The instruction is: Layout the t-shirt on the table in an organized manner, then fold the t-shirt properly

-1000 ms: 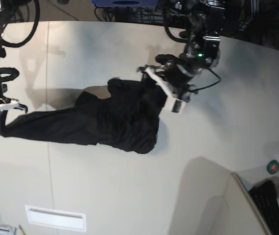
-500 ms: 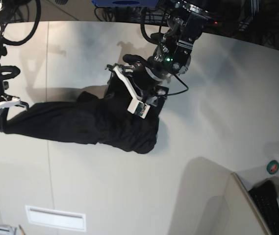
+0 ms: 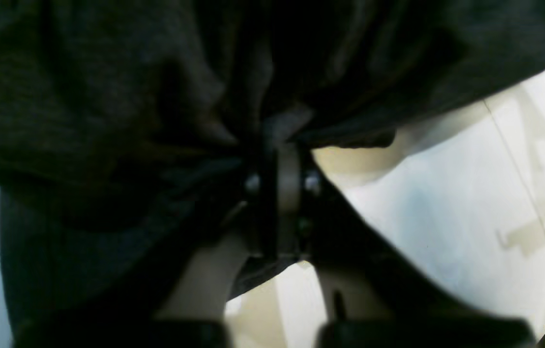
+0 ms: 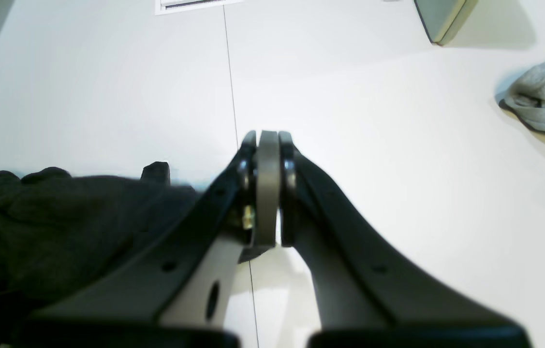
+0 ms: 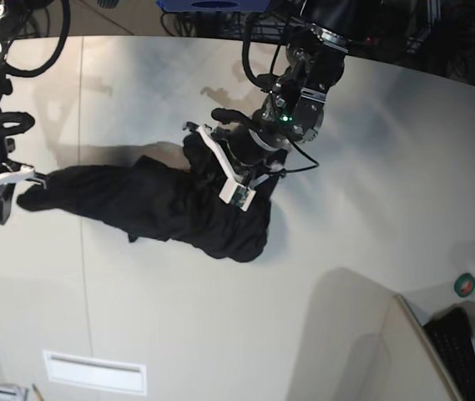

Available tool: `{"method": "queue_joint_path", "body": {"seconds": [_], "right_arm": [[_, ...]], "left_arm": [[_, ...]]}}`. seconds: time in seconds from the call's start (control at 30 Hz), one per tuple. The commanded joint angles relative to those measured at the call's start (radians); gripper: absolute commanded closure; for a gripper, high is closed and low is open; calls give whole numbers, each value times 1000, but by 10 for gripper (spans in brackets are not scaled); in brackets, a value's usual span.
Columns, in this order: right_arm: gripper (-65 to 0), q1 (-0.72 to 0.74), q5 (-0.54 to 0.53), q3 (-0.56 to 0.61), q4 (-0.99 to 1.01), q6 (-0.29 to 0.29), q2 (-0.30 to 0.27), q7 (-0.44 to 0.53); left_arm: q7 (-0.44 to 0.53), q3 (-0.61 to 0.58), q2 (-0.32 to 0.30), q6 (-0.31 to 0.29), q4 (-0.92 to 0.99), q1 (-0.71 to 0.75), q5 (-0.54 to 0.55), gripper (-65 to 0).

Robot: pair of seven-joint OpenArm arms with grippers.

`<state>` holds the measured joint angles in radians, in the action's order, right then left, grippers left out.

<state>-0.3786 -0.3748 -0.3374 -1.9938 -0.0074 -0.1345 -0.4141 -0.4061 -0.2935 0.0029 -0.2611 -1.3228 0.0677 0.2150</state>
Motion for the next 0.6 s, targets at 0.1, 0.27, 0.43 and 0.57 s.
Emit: {"method": "queue_joint_path", "body": {"seconds": [0.1,0.27,0.43,0.57], "right_arm": [[0,-6,-3,33,43,4,-12,30],[0,-20,-3,82,115,4,-11,30],[0,-23,-3,110,118,4,-11,30],[0,-18,-3,108,129,4,-11,30]], "left_arm": [[20,10,3,-5,-97,24,11,0],[20,55,-25,-5,-249,71,11,0],[19,119,-27,-5,-300,70,10,0],[19,122,-27,-5,-283,68,10,0]]}}
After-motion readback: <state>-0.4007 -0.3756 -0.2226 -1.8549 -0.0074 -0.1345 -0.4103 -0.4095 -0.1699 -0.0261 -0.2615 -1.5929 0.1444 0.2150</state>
